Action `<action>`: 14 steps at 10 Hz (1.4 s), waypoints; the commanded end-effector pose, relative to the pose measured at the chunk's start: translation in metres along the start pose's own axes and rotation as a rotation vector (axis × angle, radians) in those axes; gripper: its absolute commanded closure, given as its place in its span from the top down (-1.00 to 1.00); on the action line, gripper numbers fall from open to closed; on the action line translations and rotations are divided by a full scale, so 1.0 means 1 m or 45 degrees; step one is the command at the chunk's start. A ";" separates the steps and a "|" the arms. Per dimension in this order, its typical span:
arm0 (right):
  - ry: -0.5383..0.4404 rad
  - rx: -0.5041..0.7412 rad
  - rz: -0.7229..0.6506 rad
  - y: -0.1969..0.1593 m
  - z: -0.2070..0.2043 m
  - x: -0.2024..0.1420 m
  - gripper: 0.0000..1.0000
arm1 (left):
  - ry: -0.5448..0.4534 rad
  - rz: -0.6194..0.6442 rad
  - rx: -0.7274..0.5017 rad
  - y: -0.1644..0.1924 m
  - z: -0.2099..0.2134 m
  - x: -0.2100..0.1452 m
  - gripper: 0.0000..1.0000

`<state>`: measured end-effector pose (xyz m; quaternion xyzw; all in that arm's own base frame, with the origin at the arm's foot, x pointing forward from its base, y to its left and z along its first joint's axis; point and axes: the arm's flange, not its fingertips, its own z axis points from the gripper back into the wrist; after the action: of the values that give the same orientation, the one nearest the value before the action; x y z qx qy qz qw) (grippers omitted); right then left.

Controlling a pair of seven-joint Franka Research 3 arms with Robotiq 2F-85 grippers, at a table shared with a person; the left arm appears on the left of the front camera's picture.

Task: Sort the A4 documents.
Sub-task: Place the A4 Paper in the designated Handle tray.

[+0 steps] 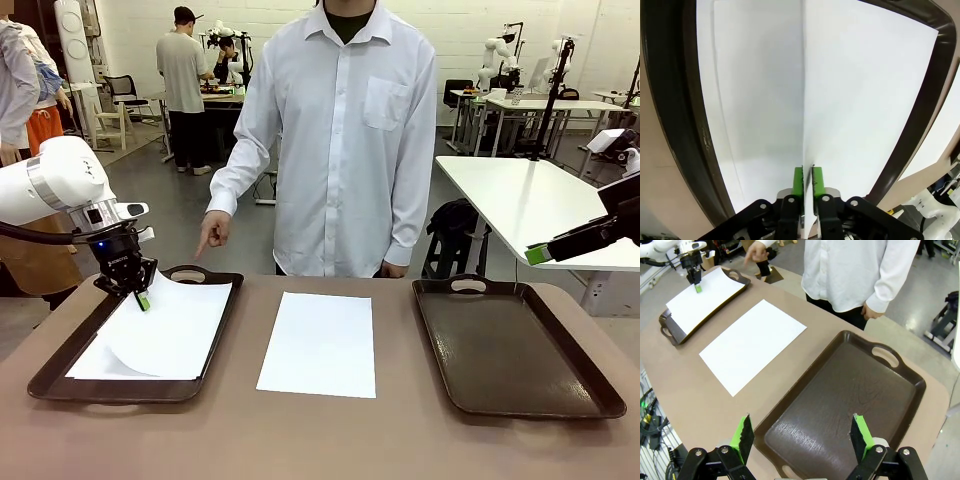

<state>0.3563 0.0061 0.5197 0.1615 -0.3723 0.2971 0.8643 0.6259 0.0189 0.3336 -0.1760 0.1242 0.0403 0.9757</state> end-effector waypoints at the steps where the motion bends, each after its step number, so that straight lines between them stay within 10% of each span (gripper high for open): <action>1: 0.001 0.003 -0.001 0.000 -0.001 0.000 1.00 | 0.018 0.031 0.050 -0.004 0.004 0.002 -0.40; 8: 0.001 0.003 -0.001 0.000 -0.001 0.000 1.00 | -0.092 0.069 0.067 0.001 0.020 -0.014 0.96; 12: 0.001 0.003 -0.001 0.000 -0.001 0.000 1.00 | -0.321 0.249 -0.095 0.000 0.015 -0.026 1.00; 14: 0.001 0.003 -0.001 0.000 -0.001 0.000 1.00 | -0.123 0.083 0.012 0.003 0.024 -0.010 1.00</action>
<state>0.3563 0.0061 0.5197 0.1615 -0.3723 0.2972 0.8643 0.6177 0.0283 0.3546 -0.1752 0.0655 0.1065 0.9766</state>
